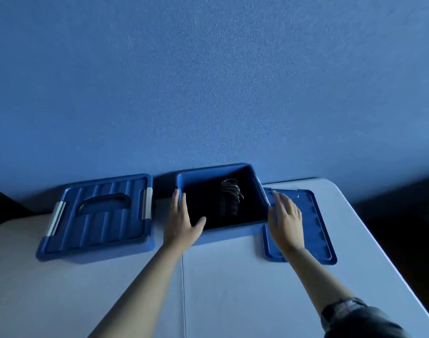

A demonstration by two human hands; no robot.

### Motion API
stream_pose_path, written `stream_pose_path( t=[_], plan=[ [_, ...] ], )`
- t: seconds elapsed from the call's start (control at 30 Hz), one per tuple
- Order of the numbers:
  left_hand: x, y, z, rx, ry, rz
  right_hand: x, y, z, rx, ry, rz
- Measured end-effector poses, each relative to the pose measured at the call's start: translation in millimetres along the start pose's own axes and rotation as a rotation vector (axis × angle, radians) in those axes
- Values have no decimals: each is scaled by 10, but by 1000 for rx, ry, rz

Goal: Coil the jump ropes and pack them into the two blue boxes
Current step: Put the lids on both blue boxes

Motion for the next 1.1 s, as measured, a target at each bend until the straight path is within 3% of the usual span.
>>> stream_pose_path(
  t=[0.13,0.23,0.37,0.43,0.83,1.1],
  plan=[
    [-10,43,16,-57,67,-3,32,374,126,259,-113,-114],
    [-31,56,34,-78,93,-5,96,567,189,408,-104,-240],
    [-51,67,50,-67,95,-4,398,831,408,499,-527,150],
    [-62,75,60,-60,89,-17,462,878,480,492,-622,239],
    [-106,57,140,-56,19,-72,257,889,661,404,-696,233],
    [-126,51,258,-67,-3,-74,-258,682,604,244,-563,108]
  ],
)
Point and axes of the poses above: each hand's wrist, its own z-axis away from the middle knuckle, its own x-axis out of the palm, y = z × x, the point moved 7 cm from there along -z, towards the middle knuckle, and after that the axes turned 13 degrees about -z, right-handed, at the moved point
